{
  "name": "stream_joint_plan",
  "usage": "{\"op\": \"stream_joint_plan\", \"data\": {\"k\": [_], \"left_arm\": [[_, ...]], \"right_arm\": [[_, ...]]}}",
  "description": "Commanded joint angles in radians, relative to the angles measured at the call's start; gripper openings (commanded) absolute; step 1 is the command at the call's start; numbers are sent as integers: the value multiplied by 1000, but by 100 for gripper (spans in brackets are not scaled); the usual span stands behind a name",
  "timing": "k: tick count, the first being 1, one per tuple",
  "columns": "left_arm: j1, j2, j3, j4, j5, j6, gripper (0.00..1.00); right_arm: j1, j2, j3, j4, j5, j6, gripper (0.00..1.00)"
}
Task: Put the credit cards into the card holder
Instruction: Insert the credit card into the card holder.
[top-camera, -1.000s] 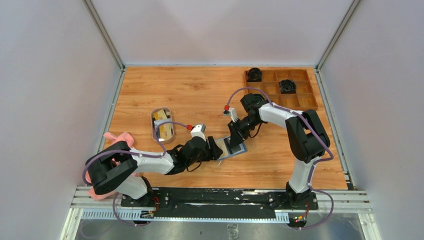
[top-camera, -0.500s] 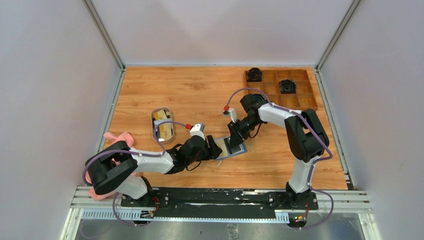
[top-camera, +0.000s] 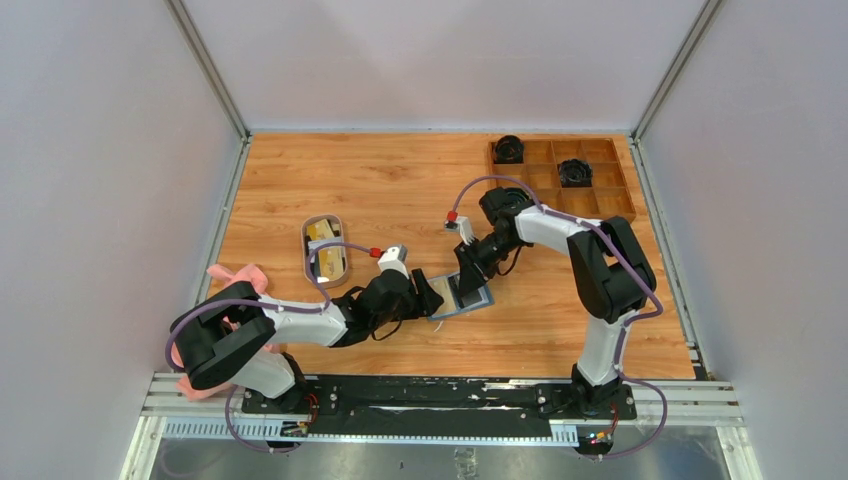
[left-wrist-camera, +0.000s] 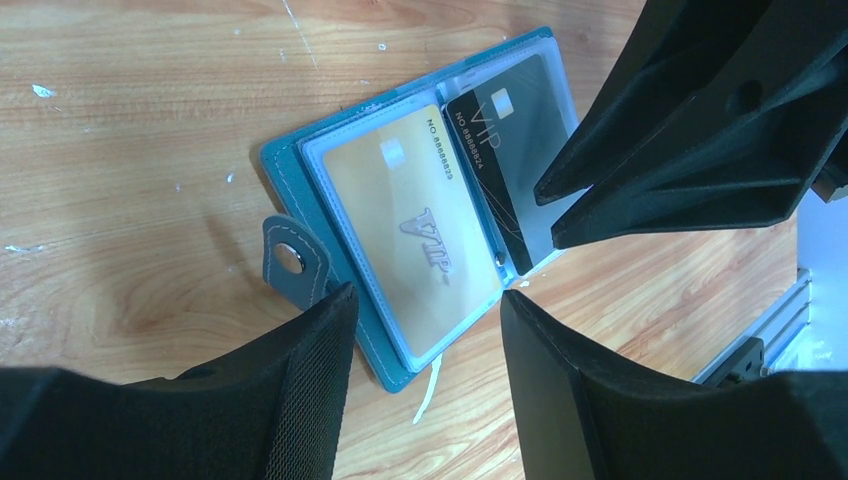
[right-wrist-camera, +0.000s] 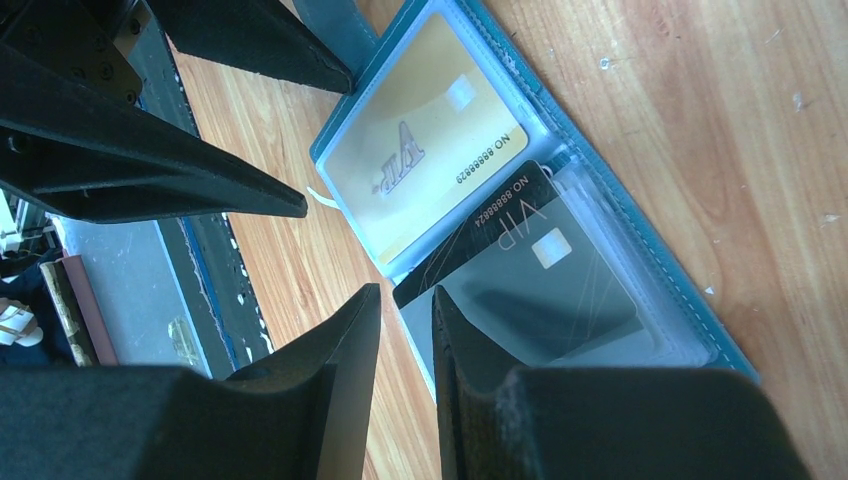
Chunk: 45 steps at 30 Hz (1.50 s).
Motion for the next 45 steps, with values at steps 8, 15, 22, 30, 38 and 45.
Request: {"op": "stream_joint_plan", "data": {"k": [8, 15, 22, 30, 38, 45], "left_arm": [[10, -4, -6, 11, -23, -16, 53], [11, 9, 0, 11, -13, -19, 51], [11, 17, 7, 11, -5, -24, 52], [13, 48, 26, 11, 19, -31, 53], [12, 43, 32, 11, 30, -27, 49], [13, 36, 35, 11, 44, -21, 48]], "right_arm": [[26, 36, 27, -20, 7, 19, 29], [29, 49, 30, -20, 18, 25, 29], [35, 54, 32, -20, 25, 27, 29], [42, 65, 33, -20, 28, 33, 29], [51, 88, 36, -16, 24, 57, 29], [51, 113, 39, 2, 6, 113, 30]]}}
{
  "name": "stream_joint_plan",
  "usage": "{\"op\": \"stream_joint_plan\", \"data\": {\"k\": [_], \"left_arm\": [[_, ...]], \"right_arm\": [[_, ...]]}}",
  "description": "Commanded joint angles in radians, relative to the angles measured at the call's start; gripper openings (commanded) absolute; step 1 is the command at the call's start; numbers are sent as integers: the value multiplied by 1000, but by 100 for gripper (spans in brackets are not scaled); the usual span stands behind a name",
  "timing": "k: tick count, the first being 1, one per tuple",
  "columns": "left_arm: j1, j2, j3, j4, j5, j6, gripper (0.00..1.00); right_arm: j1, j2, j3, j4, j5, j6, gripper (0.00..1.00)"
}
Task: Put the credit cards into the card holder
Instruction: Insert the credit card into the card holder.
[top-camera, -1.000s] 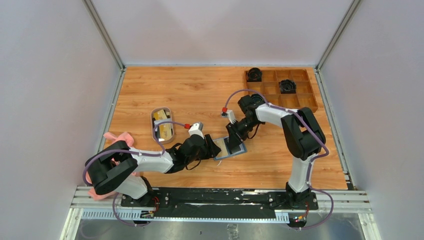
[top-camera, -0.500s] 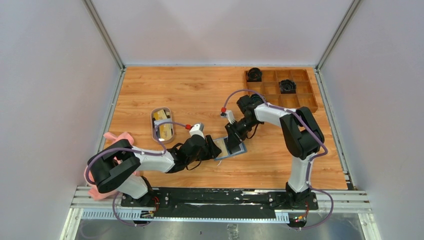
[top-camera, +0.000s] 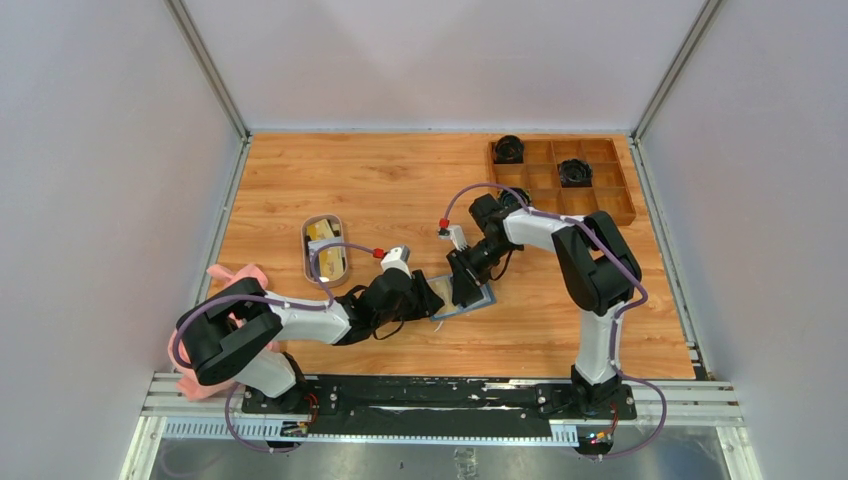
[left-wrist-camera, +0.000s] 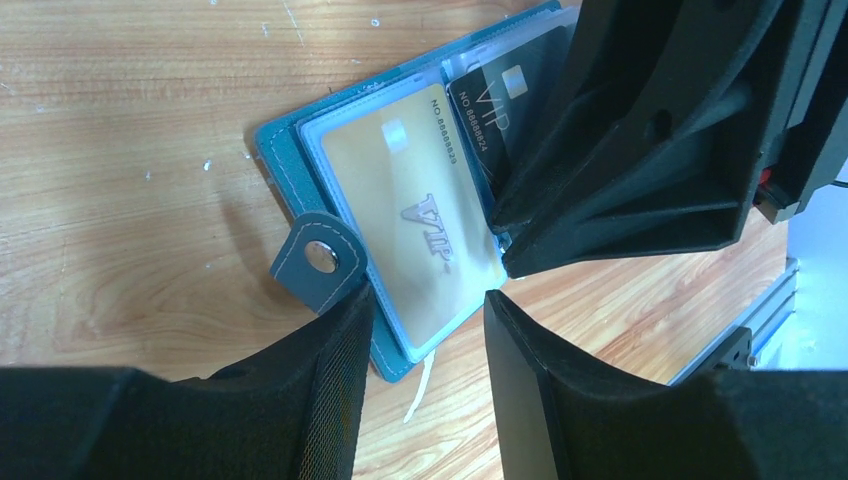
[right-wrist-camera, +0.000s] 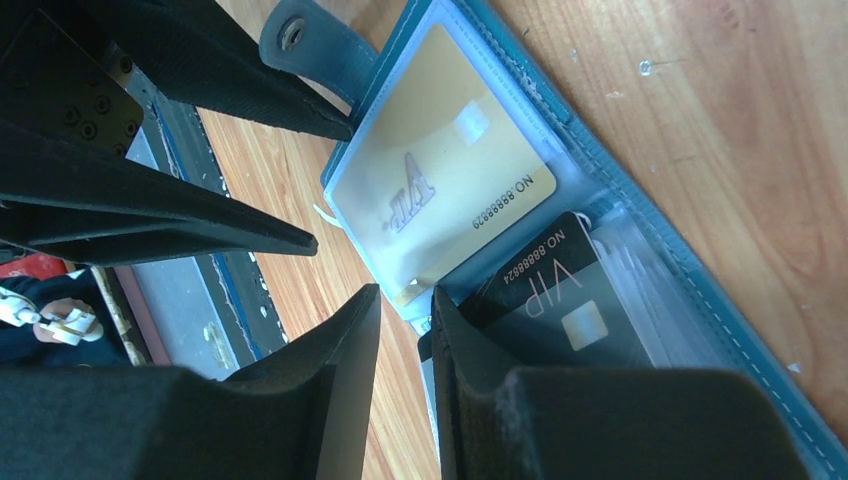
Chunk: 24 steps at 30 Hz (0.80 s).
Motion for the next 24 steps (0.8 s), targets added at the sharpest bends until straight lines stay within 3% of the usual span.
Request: {"op": "stream_joint_plan", "data": {"k": [1, 24], "left_arm": [[5, 0, 21, 12, 2, 10, 48], [6, -60, 21, 18, 8, 25, 38]], "right_arm": [[12, 42, 20, 0, 11, 46, 30], [11, 29, 29, -17, -14, 22, 30]]}}
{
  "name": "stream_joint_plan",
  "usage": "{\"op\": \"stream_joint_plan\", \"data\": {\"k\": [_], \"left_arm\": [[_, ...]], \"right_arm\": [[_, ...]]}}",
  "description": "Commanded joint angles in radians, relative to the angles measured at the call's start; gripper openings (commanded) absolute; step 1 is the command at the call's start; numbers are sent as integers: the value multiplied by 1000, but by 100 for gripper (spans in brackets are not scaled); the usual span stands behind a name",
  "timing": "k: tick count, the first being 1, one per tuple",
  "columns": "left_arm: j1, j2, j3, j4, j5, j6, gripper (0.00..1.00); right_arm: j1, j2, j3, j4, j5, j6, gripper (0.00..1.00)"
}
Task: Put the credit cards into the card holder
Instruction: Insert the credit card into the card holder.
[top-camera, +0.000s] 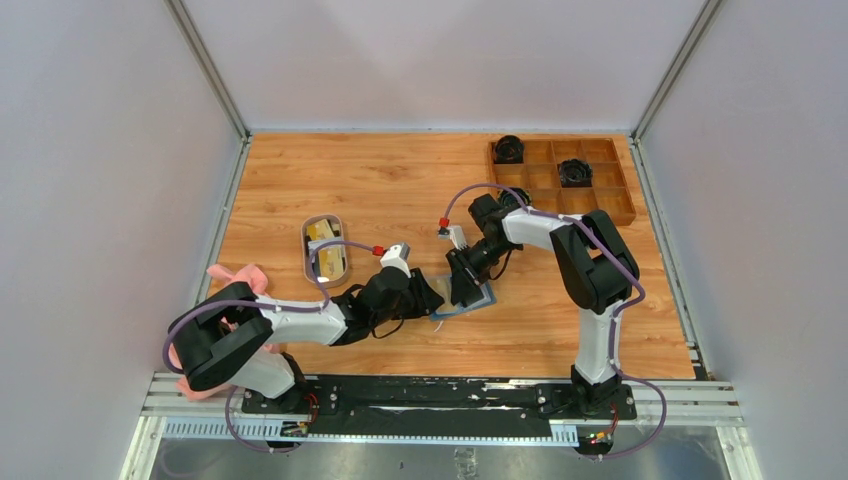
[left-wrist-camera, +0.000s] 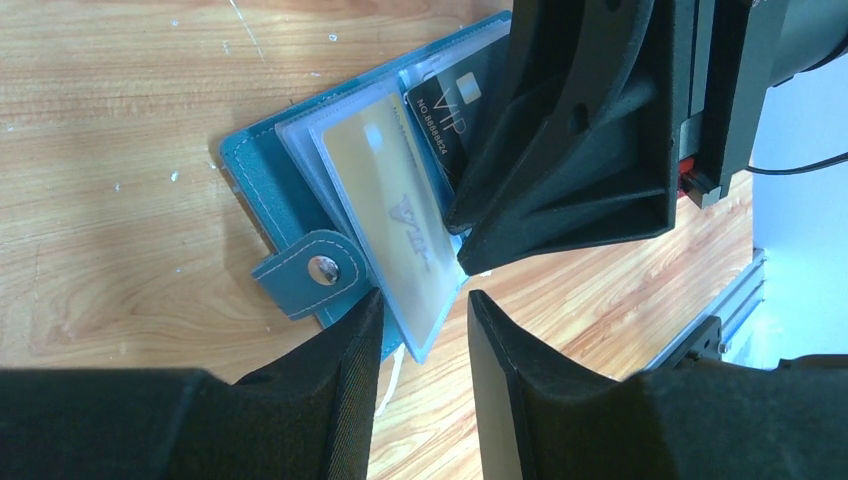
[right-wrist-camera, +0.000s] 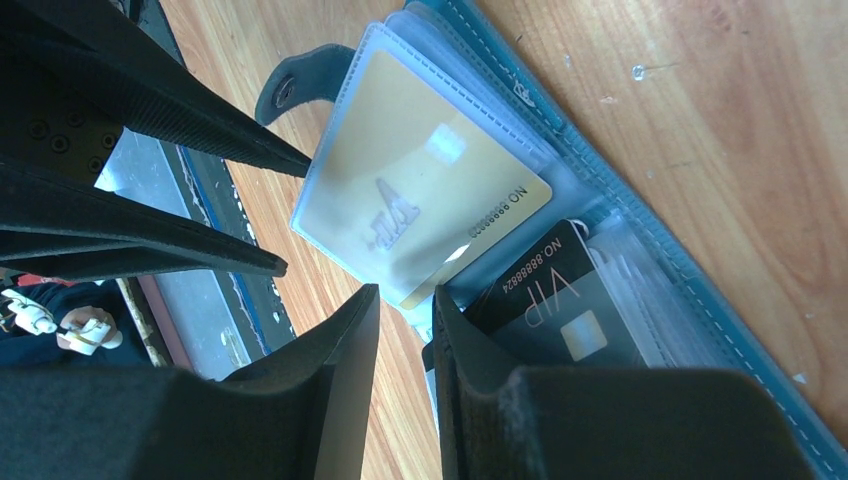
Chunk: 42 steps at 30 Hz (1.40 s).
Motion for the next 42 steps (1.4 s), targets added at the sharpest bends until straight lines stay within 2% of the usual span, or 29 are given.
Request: {"op": "stream_joint_plan", "data": {"k": [1, 8, 15, 28, 36, 42], "left_arm": [[6, -12, 20, 26, -9, 16, 37], [7, 4, 17, 68, 8, 6, 34], [13, 27, 24, 92, 28, 7, 40], [26, 76, 43, 146, 70, 21, 43], [33, 95, 51, 190, 97, 36, 52], [46, 156, 62, 299, 164, 33, 56]], "right_arm": [[9, 2, 19, -22, 2, -29, 31], [2, -15, 24, -29, -7, -37, 32], [-16, -30, 28, -36, -22, -41, 34], [-52, -51, 28, -40, -68, -33, 44], [-88, -48, 31, -38, -78, -7, 49], [-124, -27, 25, -24, -161, 43, 57]]}}
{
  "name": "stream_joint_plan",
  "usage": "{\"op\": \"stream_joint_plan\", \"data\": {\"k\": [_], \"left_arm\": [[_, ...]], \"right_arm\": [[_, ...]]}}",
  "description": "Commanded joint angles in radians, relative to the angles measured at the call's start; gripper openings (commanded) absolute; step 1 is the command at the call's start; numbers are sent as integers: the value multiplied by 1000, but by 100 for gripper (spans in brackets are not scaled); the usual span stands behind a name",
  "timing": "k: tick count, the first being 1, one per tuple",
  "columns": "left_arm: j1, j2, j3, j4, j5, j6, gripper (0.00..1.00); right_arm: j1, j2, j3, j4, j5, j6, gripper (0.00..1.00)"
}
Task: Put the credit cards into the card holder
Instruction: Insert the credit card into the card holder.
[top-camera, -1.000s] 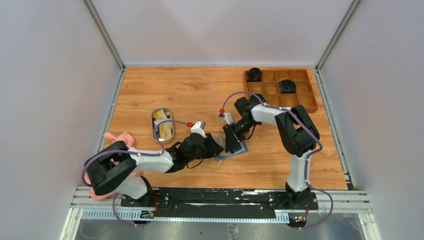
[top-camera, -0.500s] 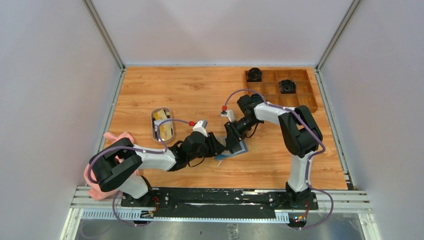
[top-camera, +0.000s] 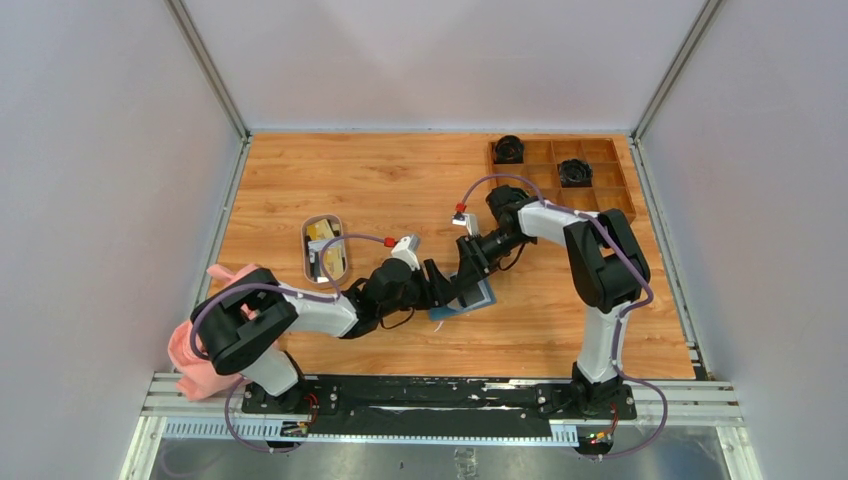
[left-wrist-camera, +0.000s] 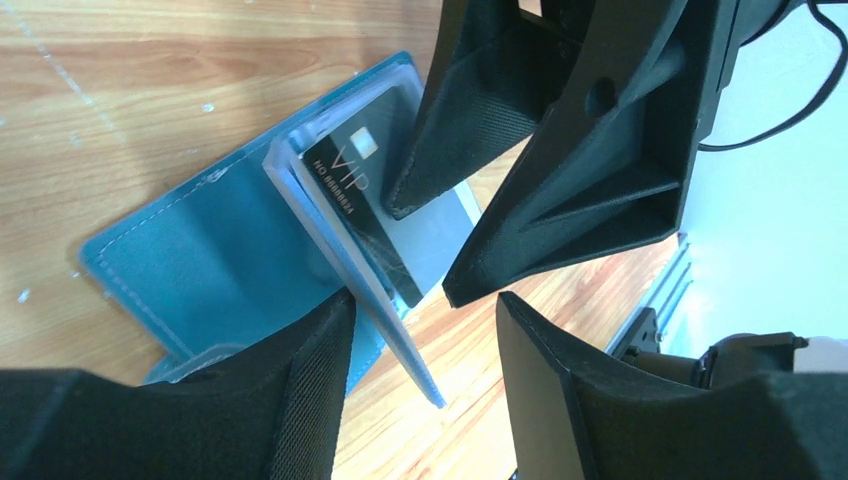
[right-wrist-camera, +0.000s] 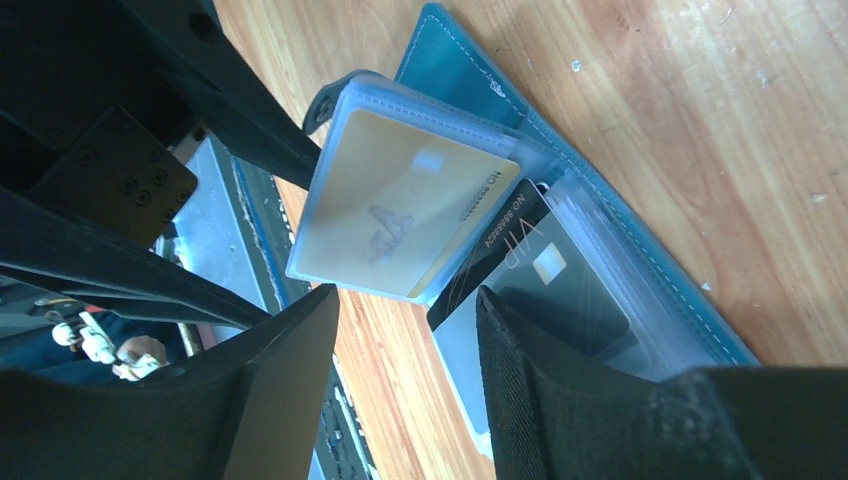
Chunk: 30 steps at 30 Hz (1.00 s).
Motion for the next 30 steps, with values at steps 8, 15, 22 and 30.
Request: {"op": "stream_joint_plan", "data": {"k": [8, 15, 22, 30], "left_arm": [[26, 103, 27, 211, 108, -3, 66], [32, 97, 28, 218, 131, 16, 70], [73, 64, -50, 213, 99, -23, 59], [97, 60, -65, 214, 108, -34, 42]], "right_arm": [[-66, 61, 11, 11, -166, 95, 60], [-74, 70, 5, 26, -157, 117, 61], [-81, 74, -1, 35, -140, 124, 61], [-81, 75, -3, 37, -123, 125, 61]]}}
